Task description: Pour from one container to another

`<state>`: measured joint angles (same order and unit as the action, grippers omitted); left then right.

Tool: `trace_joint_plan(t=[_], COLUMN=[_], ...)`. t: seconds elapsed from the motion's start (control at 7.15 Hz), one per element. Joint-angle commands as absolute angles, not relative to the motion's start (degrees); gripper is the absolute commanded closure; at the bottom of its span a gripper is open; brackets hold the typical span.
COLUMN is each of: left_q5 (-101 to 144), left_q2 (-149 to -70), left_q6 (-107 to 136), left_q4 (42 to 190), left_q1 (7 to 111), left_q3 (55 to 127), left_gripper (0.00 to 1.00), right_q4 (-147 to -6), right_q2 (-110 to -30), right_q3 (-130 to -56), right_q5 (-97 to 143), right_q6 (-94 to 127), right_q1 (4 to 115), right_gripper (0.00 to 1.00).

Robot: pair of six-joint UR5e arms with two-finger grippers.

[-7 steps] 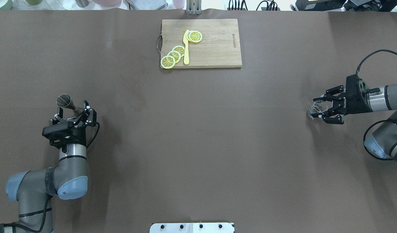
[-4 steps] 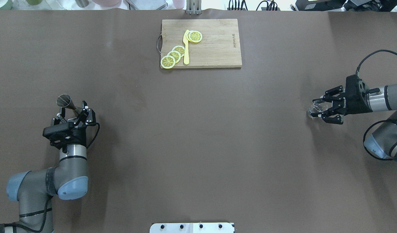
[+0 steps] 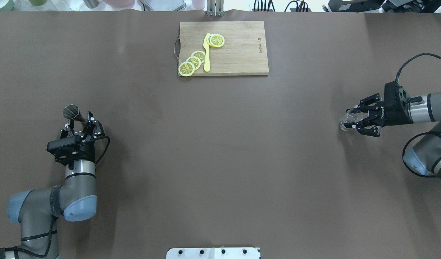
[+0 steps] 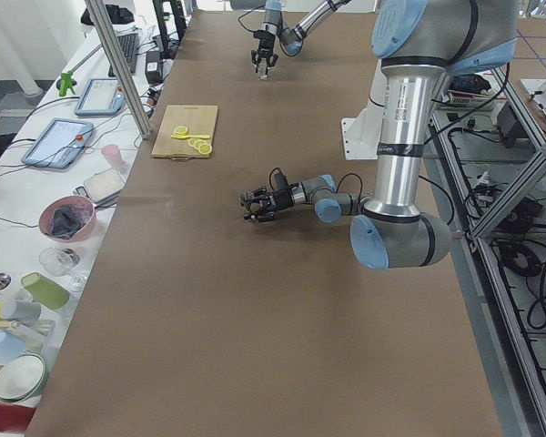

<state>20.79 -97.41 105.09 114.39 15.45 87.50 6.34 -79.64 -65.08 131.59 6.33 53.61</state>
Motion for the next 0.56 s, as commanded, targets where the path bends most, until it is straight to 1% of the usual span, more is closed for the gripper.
trace_joint_plan(t=[0.0,0.14,0.28,0.42], left_q5=[20.83,20.83,20.83,20.92], left_q2=[-97.47,-97.64,-97.73,-97.91], left_q6=[104.94,104.77,104.68,104.68], left_q4=[114.43,114.26,114.26,114.43], left_q1=[15.82,15.82,15.82,15.91], left_q3=[87.45,87.45,87.54,87.63], left_gripper=[0.38,0.40,0.46,0.55], right_q4=[6.24,6.15,6.07,5.89], right_q2=[-79.63,-79.63,-79.63,-79.37], right_q3=[-66.44,-67.40,-68.46,-68.99], right_q5=[131.66,131.83,132.01,131.92], right_q6=[6.50,8.24,11.22,11.08], right_q1=[53.96,54.23,54.49,54.67], right_gripper=[0.81,0.81,0.81,0.84])
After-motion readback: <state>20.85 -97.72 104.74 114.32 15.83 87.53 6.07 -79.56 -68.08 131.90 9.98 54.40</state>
